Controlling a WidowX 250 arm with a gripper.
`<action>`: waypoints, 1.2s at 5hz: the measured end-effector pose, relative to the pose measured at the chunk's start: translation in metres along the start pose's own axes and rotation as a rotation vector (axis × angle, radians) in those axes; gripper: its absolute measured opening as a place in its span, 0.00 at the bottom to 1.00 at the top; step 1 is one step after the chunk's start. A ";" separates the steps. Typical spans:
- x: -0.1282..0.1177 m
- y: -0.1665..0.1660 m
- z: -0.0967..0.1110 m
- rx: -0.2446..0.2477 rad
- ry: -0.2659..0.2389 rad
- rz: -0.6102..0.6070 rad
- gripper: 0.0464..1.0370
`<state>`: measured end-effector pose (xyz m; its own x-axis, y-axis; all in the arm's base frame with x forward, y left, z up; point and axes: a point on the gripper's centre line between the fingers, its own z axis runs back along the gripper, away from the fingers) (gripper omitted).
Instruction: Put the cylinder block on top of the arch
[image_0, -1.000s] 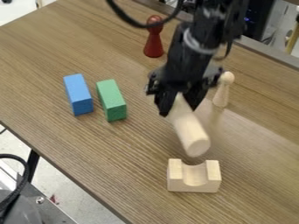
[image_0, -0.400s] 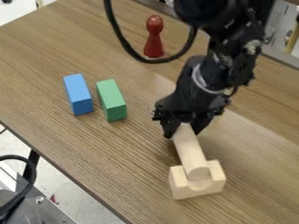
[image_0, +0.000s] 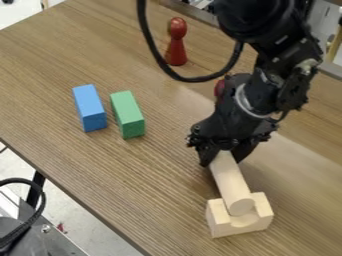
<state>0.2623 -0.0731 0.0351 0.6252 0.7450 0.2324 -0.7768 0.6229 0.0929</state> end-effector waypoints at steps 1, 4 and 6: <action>-0.003 -0.003 0.003 -0.001 0.005 -0.002 0.52; -0.012 -0.006 0.010 -0.009 0.010 -0.008 0.58; -0.014 -0.005 0.008 -0.009 -0.011 -0.008 0.97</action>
<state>0.2569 -0.0882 0.0396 0.6304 0.7375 0.2424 -0.7711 0.6309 0.0858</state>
